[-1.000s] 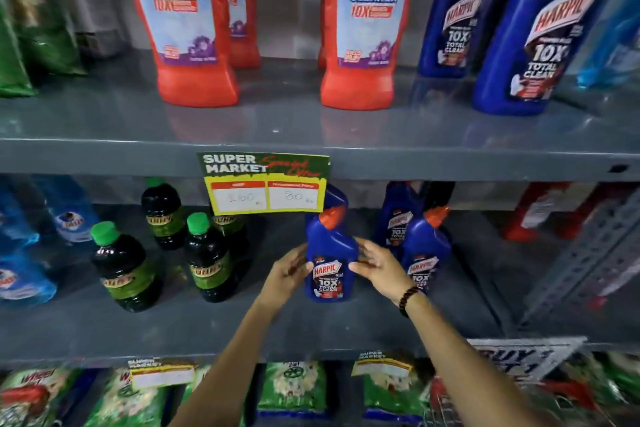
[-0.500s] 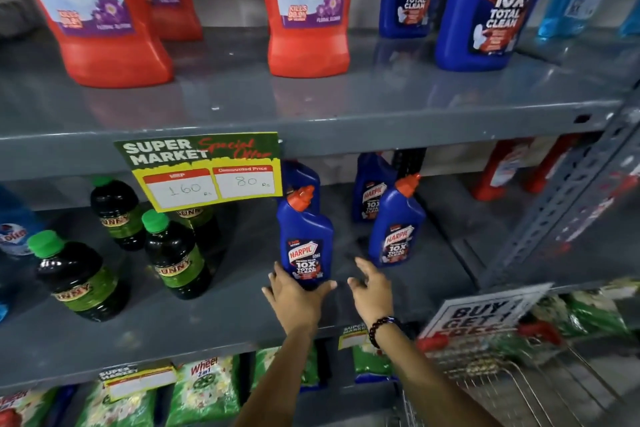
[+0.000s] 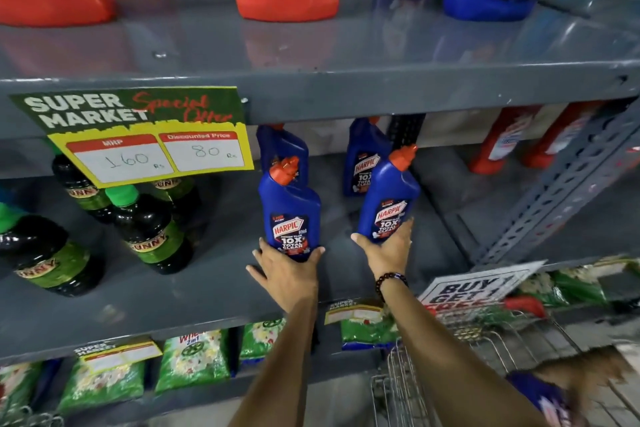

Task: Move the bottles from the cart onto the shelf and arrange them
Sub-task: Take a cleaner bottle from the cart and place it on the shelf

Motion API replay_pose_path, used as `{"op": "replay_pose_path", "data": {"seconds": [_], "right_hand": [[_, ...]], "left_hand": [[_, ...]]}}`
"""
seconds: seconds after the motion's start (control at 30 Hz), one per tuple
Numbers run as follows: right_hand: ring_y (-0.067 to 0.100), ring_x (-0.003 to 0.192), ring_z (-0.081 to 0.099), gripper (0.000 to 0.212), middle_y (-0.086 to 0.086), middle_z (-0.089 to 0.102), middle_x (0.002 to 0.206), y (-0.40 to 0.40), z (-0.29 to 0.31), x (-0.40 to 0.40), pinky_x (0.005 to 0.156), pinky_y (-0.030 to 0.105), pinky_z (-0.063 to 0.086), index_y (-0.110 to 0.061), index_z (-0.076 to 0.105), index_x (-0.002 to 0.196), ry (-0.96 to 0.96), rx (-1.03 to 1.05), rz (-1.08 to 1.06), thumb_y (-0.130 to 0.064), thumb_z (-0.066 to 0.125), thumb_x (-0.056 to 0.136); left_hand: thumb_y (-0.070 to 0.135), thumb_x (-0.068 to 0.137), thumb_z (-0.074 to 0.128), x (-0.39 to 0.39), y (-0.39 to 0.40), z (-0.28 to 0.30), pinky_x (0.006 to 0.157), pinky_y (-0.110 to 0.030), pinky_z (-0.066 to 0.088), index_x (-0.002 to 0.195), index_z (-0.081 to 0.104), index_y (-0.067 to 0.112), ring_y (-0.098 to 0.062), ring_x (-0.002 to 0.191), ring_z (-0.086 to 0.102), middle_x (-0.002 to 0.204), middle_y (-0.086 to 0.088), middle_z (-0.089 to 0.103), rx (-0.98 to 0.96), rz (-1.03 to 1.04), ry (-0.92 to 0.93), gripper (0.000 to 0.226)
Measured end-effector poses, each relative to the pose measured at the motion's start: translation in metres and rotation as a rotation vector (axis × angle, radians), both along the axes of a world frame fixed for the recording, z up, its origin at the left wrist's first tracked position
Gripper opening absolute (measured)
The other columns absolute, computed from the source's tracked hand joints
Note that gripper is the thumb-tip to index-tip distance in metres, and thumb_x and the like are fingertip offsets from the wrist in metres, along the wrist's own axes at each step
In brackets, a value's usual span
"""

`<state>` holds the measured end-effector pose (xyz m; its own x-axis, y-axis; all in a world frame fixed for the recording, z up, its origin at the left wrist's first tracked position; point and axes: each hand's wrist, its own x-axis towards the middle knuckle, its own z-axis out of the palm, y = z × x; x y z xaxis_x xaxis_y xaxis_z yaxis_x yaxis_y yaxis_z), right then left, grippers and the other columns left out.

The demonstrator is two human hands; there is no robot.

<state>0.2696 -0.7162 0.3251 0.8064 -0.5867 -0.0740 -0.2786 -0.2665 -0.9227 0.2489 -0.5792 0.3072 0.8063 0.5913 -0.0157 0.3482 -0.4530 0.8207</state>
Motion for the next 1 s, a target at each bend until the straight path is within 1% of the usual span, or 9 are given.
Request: {"op": "replay_pose_path", "data": {"seconds": [0.07,0.17,0.23,0.37,0.5,0.6,0.67,0.83,1.0], "right_hand": [[0.033,0.126,0.045,0.121,0.018,0.048,0.136,0.004,-0.007,0.004,0.111,0.054,0.031,-0.006,0.02,0.141,-0.027,-0.025,-0.048,-0.036,0.086,0.045],[0.036,0.117,0.047,0.104,0.02,0.052,0.124,0.006,-0.01,0.004,0.104,0.054,0.039,-0.001,0.032,0.132,-0.038,-0.072,-0.094,-0.027,0.086,0.048],[0.036,0.114,0.047,0.097,0.02,0.051,0.119,0.005,-0.009,0.002,0.099,0.052,0.045,0.0,0.035,0.127,-0.043,-0.082,-0.098,-0.026,0.086,0.049],[0.034,0.115,0.047,0.096,0.019,0.049,0.121,0.0,-0.011,-0.005,0.096,0.044,0.049,-0.002,0.034,0.127,-0.053,-0.101,-0.081,-0.026,0.086,0.05],[0.033,0.117,0.045,0.099,0.019,0.047,0.123,-0.003,-0.014,-0.012,0.098,0.044,0.047,-0.001,0.031,0.13,-0.063,-0.12,-0.065,-0.028,0.085,0.051],[0.032,0.121,0.042,0.106,0.018,0.047,0.128,-0.003,-0.014,-0.015,0.101,0.046,0.045,-0.004,0.027,0.135,-0.079,-0.125,-0.047,-0.031,0.086,0.051],[0.033,0.122,0.043,0.111,0.017,0.048,0.129,-0.003,-0.014,-0.015,0.101,0.049,0.046,-0.008,0.024,0.137,-0.091,-0.121,-0.044,-0.034,0.086,0.049],[0.03,0.113,0.048,0.097,0.014,0.054,0.119,-0.005,-0.014,-0.015,0.092,0.047,0.052,-0.009,0.033,0.129,-0.075,-0.107,-0.053,-0.029,0.086,0.05],[0.027,0.112,0.05,0.095,0.014,0.053,0.119,-0.006,-0.016,-0.015,0.09,0.042,0.052,-0.008,0.033,0.128,-0.072,-0.101,-0.048,-0.027,0.086,0.052]], "left_hand": [[0.052,0.057,0.078,0.001,-0.001,-0.001,0.12,-0.045,0.001,0.14,0.022,0.0,-0.03,0.143,0.022,0.145,-0.018,0.04,0.031,0.008,0.001,0.112],[0.05,0.059,0.077,-0.001,-0.002,0.0,0.119,-0.044,0.0,0.138,0.024,-0.002,-0.03,0.142,0.024,0.143,-0.02,0.042,0.054,0.011,0.011,0.108],[0.049,0.06,0.077,-0.002,-0.003,0.001,0.119,-0.042,-0.001,0.138,0.026,-0.003,-0.03,0.142,0.026,0.142,-0.021,0.043,0.067,0.012,0.015,0.107],[0.048,0.059,0.078,-0.006,-0.003,0.001,0.119,-0.041,0.001,0.136,0.027,-0.004,-0.03,0.14,0.029,0.141,-0.021,0.044,0.075,0.014,0.008,0.106],[0.049,0.059,0.078,-0.011,-0.003,-0.001,0.119,-0.042,0.002,0.134,0.03,-0.003,-0.03,0.139,0.031,0.139,-0.02,0.046,0.082,0.018,-0.007,0.103],[0.05,0.06,0.077,-0.012,-0.004,-0.002,0.12,-0.043,0.003,0.134,0.029,-0.002,-0.03,0.138,0.032,0.139,-0.019,0.046,0.088,0.01,-0.009,0.102],[0.051,0.06,0.076,-0.012,-0.004,-0.002,0.119,-0.043,0.003,0.135,0.029,-0.002,-0.03,0.139,0.032,0.139,-0.019,0.046,0.098,0.009,-0.004,0.103],[0.055,0.061,0.074,-0.011,-0.004,-0.002,0.119,-0.044,0.003,0.137,0.027,0.0,-0.03,0.141,0.028,0.142,-0.019,0.044,0.124,0.0,0.033,0.105],[0.056,0.062,0.073,-0.012,-0.004,-0.002,0.119,-0.045,0.003,0.137,0.026,-0.001,-0.031,0.142,0.026,0.143,-0.019,0.043,0.137,-0.015,0.045,0.105]]}}
